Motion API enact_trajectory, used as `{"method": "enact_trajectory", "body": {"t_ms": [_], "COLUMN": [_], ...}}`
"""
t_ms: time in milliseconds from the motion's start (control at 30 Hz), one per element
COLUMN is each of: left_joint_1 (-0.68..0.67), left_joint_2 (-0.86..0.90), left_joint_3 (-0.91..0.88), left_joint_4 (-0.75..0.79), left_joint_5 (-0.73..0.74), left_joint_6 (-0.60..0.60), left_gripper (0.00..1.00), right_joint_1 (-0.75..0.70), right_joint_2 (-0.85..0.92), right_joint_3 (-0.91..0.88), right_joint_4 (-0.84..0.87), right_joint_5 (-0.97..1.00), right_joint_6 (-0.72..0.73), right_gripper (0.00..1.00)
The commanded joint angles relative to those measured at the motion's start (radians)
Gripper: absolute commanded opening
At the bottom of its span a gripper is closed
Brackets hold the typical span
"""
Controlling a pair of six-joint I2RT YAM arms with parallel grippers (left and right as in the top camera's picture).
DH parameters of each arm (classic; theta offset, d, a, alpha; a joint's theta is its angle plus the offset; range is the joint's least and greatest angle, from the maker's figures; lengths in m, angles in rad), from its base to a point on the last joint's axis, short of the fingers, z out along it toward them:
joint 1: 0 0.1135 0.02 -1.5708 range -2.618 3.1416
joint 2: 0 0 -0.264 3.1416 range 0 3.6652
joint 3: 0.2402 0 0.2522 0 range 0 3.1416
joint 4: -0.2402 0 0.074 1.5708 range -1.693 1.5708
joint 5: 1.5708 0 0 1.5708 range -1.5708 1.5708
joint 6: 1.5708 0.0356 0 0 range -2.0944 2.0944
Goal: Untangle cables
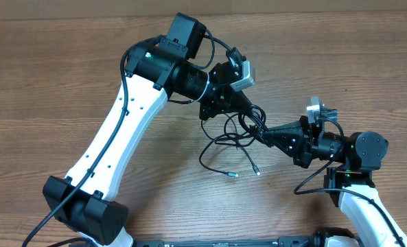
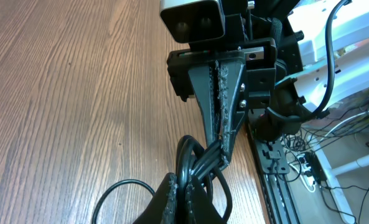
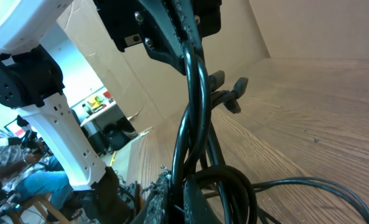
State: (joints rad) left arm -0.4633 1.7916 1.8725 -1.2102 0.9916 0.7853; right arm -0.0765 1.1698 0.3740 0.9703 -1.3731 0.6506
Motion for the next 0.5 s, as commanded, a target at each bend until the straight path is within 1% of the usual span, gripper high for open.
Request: {"method": "enact_trajectory", "body": {"t_ms": [0, 133, 233, 467], "left_joint_1": [-0.003, -0.001, -0.001, -0.001], "left_joint_2": [0.003, 0.003, 0.003, 0.003], "left_joint_3": [0.009, 0.009, 0.009, 0.009], "left_joint_4": [0.010, 0.014, 0.019, 0.034], "left_joint_5": [0.052, 0.031, -0.013, -0.046], "left_joint_6": [-0.008, -0.034, -0.079, -0.192], "left_gripper": [0.04, 0.04, 0.05, 0.04], "right_joint_1": [0.003, 0.003, 0.003, 0.003], "right_joint_2": [0.000, 0.000, 0.000, 0.000], "right_joint_3": [0.020, 0.020, 0.020, 0.020], "right_joint_4": [-0.001, -0.001, -0.001, 0.000], "right_joint_5": [-0.031, -0.035, -0.035, -0.035], "right_joint_6": [0.003, 0.007, 0.007, 0.017], "right_gripper": [0.04, 0.04, 0.04, 0.04]}}
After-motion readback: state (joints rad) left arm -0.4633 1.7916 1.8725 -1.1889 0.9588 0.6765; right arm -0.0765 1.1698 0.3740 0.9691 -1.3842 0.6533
